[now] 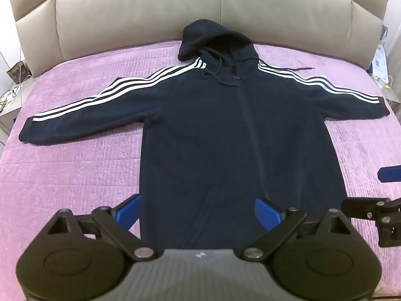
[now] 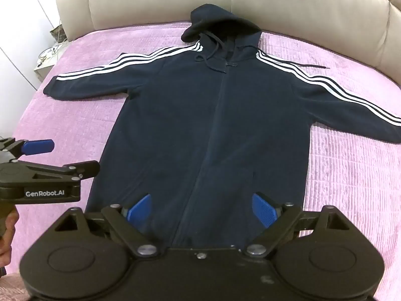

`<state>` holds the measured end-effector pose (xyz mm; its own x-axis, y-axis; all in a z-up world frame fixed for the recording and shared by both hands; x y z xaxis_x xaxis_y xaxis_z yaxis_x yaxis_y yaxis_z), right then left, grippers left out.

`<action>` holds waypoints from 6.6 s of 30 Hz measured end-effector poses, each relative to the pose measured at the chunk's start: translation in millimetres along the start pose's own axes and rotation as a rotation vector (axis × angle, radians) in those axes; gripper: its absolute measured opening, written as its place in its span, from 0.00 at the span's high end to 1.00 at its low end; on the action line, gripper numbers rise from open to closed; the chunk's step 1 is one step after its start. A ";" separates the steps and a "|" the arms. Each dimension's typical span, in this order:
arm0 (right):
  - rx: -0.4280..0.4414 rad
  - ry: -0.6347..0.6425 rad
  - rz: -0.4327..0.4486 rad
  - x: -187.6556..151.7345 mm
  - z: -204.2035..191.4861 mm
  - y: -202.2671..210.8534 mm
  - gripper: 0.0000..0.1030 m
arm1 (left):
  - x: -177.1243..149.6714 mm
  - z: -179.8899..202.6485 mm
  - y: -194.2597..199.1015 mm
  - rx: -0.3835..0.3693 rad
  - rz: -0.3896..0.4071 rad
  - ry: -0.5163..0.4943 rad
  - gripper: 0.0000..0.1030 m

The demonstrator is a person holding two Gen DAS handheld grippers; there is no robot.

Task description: Fold large clothes

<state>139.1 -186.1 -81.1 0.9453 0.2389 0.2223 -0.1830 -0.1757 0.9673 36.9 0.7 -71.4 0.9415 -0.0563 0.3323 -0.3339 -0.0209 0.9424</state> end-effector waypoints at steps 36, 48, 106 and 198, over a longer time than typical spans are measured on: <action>0.081 -0.042 0.035 -1.4 15.1 15.7 0.00 | 11.9 -6.0 13.4 -0.114 0.031 0.101 0.07; 0.065 -0.044 0.032 -3.4 11.5 12.6 0.00 | 8.4 -10.8 9.7 -0.074 0.041 0.094 0.07; 0.073 0.168 0.165 57.5 -16.8 -5.6 0.00 | 58.9 -87.3 -45.6 -0.132 0.164 0.324 0.21; 0.462 -0.428 0.377 155.9 189.8 -88.1 0.01 | 318.6 100.4 -61.6 -0.267 0.967 0.007 0.94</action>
<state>353.9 -314.6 -155.0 0.8804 -0.2952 0.3712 -0.4738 -0.5794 0.6631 352.7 -116.2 -27.4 0.2712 0.0753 0.9596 -0.9355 0.2554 0.2443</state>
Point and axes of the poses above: each gripper's, at about its wrist camera, not at the fingertips, and y roughly against the way its jaws point, z to its right, x to its top, the point moved 8 cm from there along -y, roughly the way its jaws point, and after that the axes turned 8 degrees about -z, right-handed, at the moved point
